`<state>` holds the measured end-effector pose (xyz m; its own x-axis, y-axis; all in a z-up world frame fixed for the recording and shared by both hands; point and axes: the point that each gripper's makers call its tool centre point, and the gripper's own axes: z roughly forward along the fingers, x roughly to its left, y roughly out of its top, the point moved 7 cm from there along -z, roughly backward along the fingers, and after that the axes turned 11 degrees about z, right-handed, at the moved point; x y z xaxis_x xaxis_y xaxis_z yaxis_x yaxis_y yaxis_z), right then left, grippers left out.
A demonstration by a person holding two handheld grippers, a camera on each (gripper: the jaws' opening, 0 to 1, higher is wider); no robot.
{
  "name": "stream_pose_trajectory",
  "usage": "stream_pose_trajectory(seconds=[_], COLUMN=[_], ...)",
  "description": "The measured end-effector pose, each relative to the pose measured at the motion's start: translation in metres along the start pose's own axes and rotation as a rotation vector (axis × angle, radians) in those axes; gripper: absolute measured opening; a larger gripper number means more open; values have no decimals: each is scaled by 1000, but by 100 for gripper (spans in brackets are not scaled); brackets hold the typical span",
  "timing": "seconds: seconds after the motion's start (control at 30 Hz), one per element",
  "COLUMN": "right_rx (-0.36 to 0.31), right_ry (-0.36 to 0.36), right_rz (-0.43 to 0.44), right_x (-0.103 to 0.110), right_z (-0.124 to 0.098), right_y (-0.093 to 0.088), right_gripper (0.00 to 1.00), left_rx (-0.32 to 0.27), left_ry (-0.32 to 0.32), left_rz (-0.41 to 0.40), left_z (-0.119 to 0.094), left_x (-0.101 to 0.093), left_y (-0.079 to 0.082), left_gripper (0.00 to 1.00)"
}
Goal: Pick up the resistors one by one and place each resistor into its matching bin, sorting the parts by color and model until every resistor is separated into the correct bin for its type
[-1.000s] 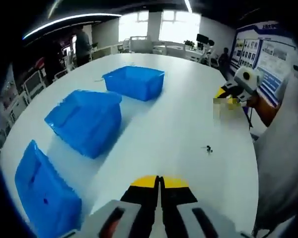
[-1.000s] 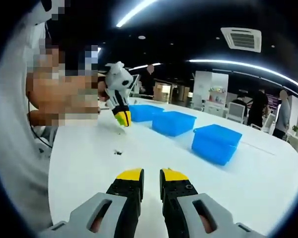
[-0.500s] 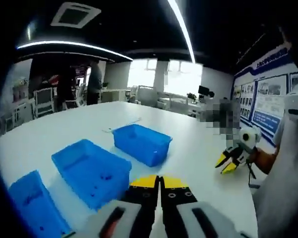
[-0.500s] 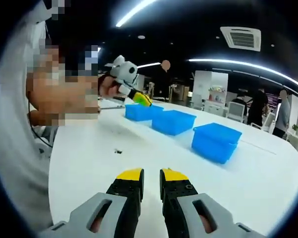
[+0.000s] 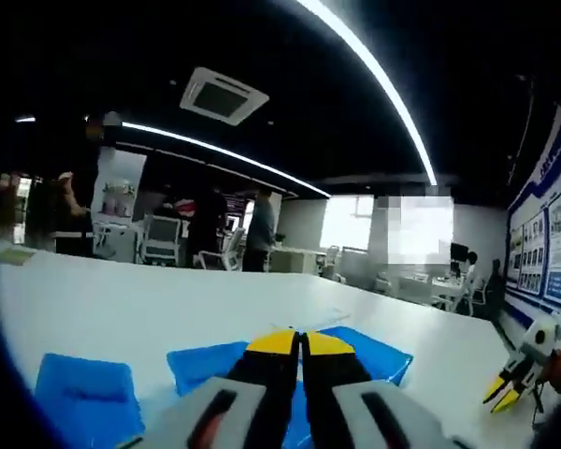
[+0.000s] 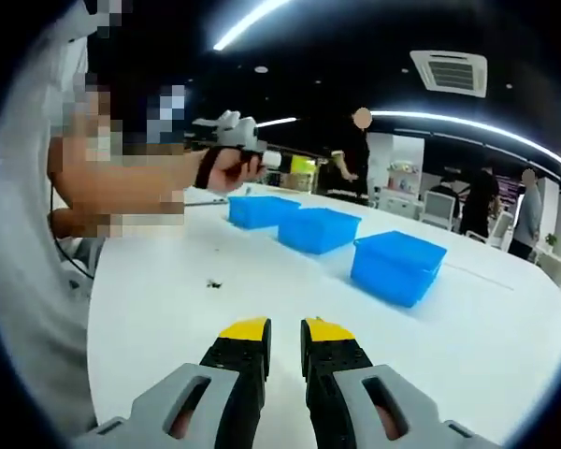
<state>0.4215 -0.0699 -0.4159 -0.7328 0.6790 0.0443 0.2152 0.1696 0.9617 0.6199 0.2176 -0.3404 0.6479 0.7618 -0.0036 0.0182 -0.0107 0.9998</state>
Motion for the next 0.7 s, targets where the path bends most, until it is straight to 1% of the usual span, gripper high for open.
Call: stream_pose_trajectory(seconds=[0.1, 0.23, 0.37, 0.47, 0.5, 0.57, 0.6, 0.63, 0.67, 0.7], right_rx=[-7, -5, 3, 20, 22, 15, 12, 9, 8, 6], right_ry=[-15, -29, -25, -11, -6, 4, 6, 6, 6, 5], right_rz=[1, 10, 18, 15, 11, 3, 1, 1, 1, 1], right_x=[-4, -8, -8, -6, -5, -4, -4, -4, -4, -4], right_z=[-2, -5, -5, 0, 2, 3, 4, 5, 5, 5], right_y=[1, -2, -6, -8, -7, -3, -2, -1, -1, -1], right_gripper=[16, 16, 16, 16, 16, 16, 16, 16, 16, 16], left_rx=[-1, 18, 27, 28, 34, 64, 68, 75, 81, 79], left_ry=[11, 21, 27, 53, 66, 48, 53, 61, 58, 50], left_rz=[-26, -21, -11, -3, 3, -11, -3, 21, 40, 40], left_z=[5, 8, 9, 8, 6, 6, 6, 6, 5, 5], left_x=[2, 1, 0, 2, 3, 2, 3, 4, 3, 2], left_y=[-5, -10, -13, -17, -19, -22, -23, -23, -23, -22], left_gripper=[5, 5, 5, 5, 9, 18, 26, 29, 28, 28])
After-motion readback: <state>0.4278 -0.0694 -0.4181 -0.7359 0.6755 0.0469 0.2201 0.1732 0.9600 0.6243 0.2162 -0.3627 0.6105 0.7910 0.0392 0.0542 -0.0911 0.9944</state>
